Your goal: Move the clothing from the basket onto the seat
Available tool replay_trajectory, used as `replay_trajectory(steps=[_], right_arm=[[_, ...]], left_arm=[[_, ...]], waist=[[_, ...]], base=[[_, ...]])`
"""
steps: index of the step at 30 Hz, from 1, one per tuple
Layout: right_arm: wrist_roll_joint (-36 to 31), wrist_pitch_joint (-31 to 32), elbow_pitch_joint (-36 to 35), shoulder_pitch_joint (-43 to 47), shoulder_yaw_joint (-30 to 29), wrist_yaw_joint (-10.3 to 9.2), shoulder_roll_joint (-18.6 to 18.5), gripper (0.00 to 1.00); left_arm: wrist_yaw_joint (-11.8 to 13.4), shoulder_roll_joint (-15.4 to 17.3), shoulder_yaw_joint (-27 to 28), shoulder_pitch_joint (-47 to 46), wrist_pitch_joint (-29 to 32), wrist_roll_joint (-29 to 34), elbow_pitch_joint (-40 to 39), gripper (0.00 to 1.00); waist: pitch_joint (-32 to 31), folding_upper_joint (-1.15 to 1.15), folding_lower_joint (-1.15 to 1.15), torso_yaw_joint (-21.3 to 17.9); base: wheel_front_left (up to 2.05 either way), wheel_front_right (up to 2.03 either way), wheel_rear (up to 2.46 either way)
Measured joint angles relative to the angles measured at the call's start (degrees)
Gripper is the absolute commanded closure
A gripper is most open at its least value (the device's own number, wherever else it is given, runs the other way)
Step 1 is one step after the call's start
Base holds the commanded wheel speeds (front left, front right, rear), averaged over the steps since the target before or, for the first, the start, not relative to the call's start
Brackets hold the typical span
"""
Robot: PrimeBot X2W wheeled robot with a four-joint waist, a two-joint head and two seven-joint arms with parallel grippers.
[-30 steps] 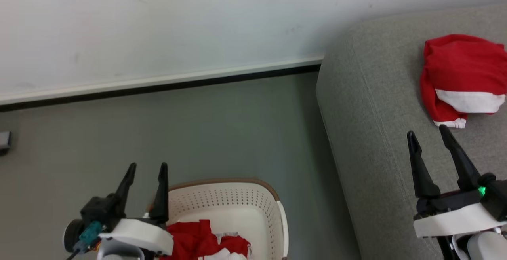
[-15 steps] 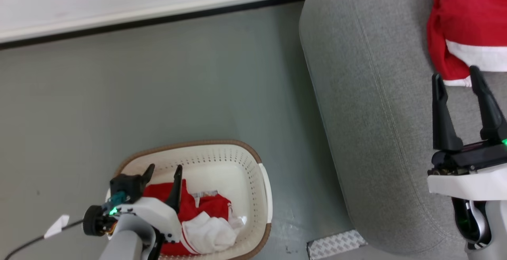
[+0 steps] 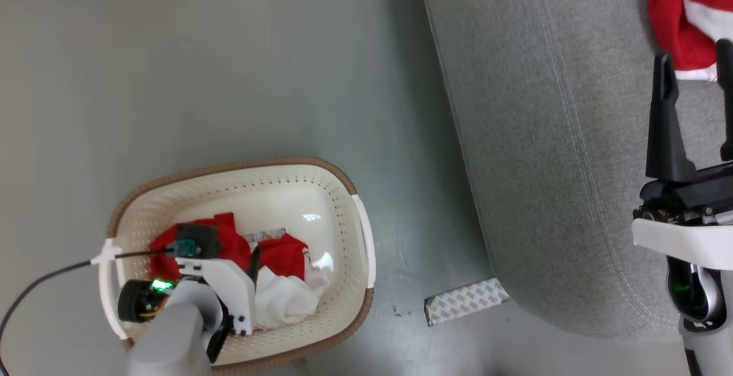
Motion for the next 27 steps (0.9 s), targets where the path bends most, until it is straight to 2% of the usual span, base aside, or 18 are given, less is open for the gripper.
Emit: replay_trajectory(steps=[8,20,27], right_arm=[[-0.1,0.0,-3.7,-1.6,-0.2,0.0,0.4,0.0],[0.9,0.0,-5.9,-2.2,0.6,0.0,2.8,0.0],[1.2,0.0,-7.0,-2.8,1.0,0.0,3.3,0.0]], left_arm=[[-0.1,1.5,-0.9,-4.1,5.4,-0.9,4.1,0.0],[-0.2,4.8,-2.6,-6.1,13.7,-3.1,5.3,0.0],[-0.2,6.3,-5.7,-8.2,19.8,-3.0,5.4,0.0]], waist=[[6.1,0.0,0.0,-2.3],[12.5,0.0,0.0,-6.7],[15.8,0.0,-0.01,-8.7]], base=[[0.0,0.0,0.0],[0.0,0.0,0.0],[0.0,0.0,0.0]])
